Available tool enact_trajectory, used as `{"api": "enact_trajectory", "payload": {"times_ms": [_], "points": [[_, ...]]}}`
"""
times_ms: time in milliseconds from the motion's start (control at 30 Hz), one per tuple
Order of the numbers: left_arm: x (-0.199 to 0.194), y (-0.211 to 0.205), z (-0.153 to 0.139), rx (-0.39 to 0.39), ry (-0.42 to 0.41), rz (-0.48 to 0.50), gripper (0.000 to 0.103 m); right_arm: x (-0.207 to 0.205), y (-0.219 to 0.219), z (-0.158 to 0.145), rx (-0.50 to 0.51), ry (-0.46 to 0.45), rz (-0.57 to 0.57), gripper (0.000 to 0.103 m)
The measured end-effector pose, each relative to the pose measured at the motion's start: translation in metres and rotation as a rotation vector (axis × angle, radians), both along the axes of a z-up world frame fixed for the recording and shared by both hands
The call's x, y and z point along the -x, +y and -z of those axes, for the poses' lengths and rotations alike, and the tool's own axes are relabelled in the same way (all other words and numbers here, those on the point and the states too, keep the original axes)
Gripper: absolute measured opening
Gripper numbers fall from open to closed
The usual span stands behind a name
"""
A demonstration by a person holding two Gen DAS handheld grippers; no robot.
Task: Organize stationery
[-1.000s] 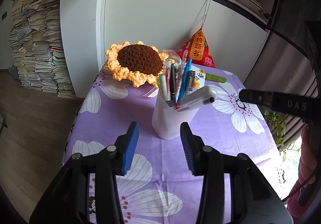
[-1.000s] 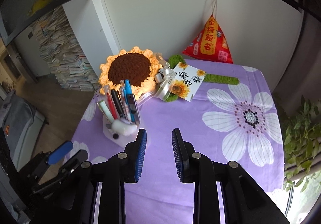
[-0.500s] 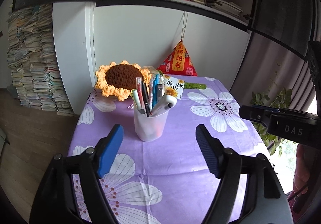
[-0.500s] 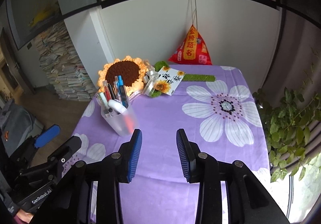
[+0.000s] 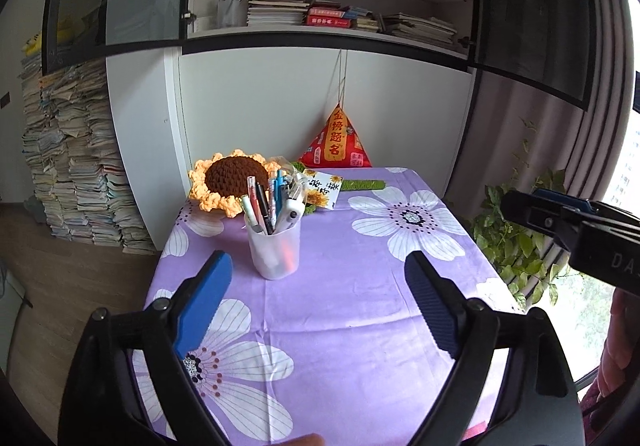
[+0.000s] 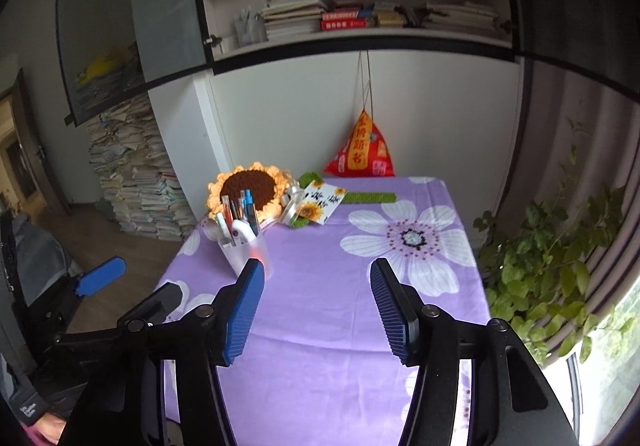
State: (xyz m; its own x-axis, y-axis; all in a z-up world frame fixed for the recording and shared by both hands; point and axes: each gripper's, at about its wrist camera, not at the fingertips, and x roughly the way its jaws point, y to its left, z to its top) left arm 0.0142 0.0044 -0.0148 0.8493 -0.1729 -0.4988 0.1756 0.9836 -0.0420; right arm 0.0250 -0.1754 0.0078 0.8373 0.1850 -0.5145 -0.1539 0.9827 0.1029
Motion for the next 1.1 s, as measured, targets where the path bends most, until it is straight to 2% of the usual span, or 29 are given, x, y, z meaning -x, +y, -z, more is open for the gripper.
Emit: {"api": "enact_trajectory", "payload": {"times_ms": [400,800,1100], "points": [[0.046,-0.011,-0.023,-0.016,-0.100,-0.011,0.097,0.056,-0.015,-0.020,-0.014,-0.090,0.000,0.057],[0.064,-0.009,-0.036,-0.020,-0.175,-0.040,0.102,0.078,-0.015,-0.027,0.014,-0.141,0.046,0.057],[0.069,-0.008,-0.035,-0.029,-0.178,-0.047,0.102,0.084,-0.015,-0.026,0.026,-0.151,0.060,0.057]]}}
